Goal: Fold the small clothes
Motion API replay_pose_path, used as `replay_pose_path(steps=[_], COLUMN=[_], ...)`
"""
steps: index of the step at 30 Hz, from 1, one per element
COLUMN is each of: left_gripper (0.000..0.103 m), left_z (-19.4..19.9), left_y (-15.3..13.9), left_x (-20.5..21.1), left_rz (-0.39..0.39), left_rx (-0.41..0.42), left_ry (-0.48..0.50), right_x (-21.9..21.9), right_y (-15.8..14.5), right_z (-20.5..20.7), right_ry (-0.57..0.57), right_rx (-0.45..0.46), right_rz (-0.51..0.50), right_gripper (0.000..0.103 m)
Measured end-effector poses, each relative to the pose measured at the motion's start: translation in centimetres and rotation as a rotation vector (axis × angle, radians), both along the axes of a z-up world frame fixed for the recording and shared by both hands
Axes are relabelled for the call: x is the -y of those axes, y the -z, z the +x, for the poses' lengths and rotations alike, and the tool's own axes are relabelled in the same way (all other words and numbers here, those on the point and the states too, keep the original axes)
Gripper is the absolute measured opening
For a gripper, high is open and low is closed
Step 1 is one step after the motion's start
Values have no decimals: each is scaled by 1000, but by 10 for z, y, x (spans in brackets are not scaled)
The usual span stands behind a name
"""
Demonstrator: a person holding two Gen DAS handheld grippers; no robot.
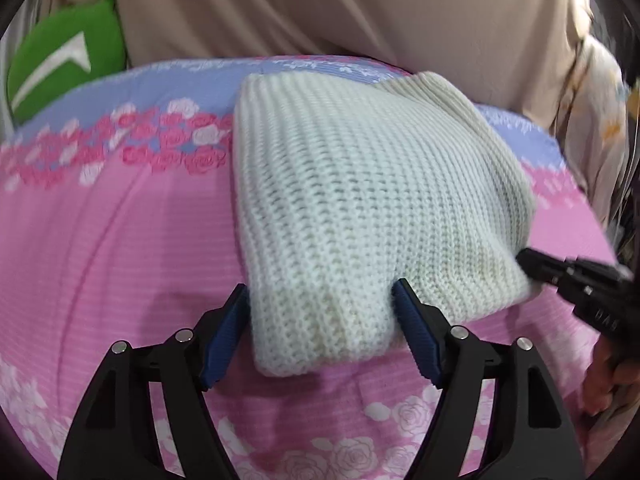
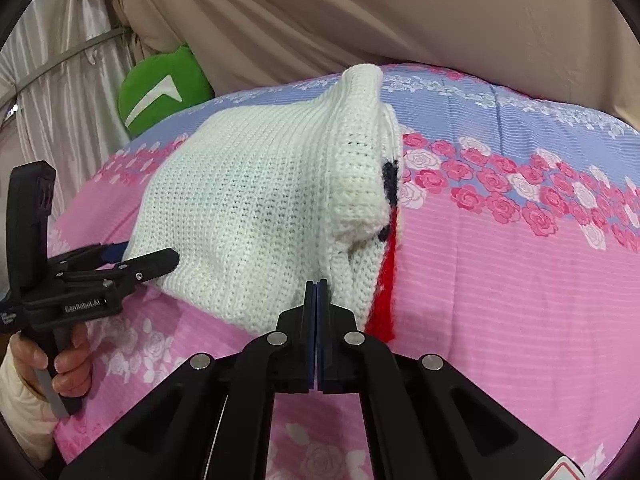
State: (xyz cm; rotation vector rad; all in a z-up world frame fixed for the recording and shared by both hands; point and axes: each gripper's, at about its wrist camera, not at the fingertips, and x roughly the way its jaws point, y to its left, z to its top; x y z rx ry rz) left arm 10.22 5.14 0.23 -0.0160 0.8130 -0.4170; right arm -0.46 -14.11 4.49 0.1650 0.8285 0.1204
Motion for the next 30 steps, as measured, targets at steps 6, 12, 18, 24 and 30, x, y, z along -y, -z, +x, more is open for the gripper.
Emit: replay_pose_path(steps=[6, 12, 18, 24, 30], left_gripper=[80, 98, 98, 98, 98], left_z=[-38, -80, -85, -90, -93], left_y=[0, -8, -1, -1, -4], left_x=[9, 27, 37, 36, 34], left_rz=[71, 124, 162, 203, 213], left_rx=[82, 188, 134, 148, 169], left_ry=[-54, -99, -189, -252, -299], right_x=[6, -3, -16, -16, -24], right_y=[-3, 13, 0, -4, -6], right_z=[-35, -63, -78, -87, -90], right_ry=[92, 181, 290, 309, 303], right_rx=[56, 1, 75, 98, 108], right_rz=[74, 6, -158, -163, -190], right_gripper=[12, 44, 81, 86, 87])
